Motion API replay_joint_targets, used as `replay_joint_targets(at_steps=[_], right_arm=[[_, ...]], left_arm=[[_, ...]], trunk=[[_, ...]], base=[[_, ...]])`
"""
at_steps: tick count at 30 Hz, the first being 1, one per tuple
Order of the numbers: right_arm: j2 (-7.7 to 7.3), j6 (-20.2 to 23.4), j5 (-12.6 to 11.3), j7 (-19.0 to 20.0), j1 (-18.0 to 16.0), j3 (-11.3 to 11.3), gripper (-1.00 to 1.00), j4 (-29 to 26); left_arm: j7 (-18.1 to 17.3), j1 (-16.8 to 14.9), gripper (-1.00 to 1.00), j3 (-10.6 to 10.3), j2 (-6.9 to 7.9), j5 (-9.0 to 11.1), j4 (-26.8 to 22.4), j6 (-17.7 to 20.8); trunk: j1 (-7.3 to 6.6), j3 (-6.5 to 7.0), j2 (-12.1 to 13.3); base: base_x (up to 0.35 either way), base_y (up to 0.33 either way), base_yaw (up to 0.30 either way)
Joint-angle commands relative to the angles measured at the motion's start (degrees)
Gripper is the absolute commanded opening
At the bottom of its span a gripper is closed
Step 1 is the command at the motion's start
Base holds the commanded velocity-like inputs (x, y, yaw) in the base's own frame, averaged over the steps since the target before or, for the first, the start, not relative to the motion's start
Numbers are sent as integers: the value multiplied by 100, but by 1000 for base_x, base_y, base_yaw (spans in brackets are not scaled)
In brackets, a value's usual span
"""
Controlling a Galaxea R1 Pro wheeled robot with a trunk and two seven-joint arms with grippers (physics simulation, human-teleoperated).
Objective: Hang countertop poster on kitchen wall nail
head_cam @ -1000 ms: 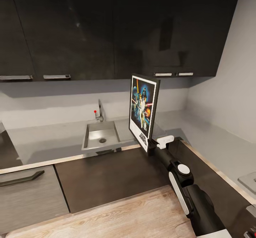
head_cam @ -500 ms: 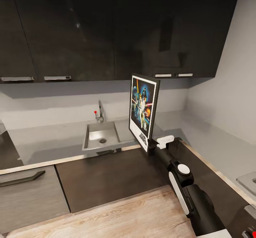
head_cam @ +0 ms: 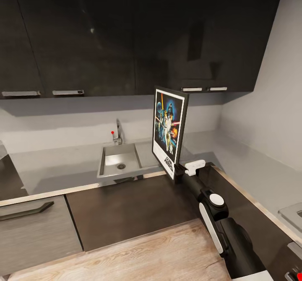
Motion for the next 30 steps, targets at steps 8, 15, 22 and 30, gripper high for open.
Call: replay_joint_targets(at_steps=[8,15,22,30], right_arm=[[3,31,-22,32,-2,-6,-100,-11],[3,25,-22,32,-1,-2,-100,-13],[3,24,-22,32,-1,2,-100,-13],[3,24,-22,32,-1,3,-100,-42]], left_arm=[[-37,3,100,22,-3,1,-6,3],[-37,3,100,27,-3,1,-6,-5],[-37,3,100,30,4,1,-6,-6],[-37,3,100,35,5,1,-6,-6]], trunk=[[2,-1,-3],[2,-1,-3],[2,-1,-3],[2,-1,-3]], base=[[0,0,0],[0,0,0],[-38,66,35],[-154,222,241]])
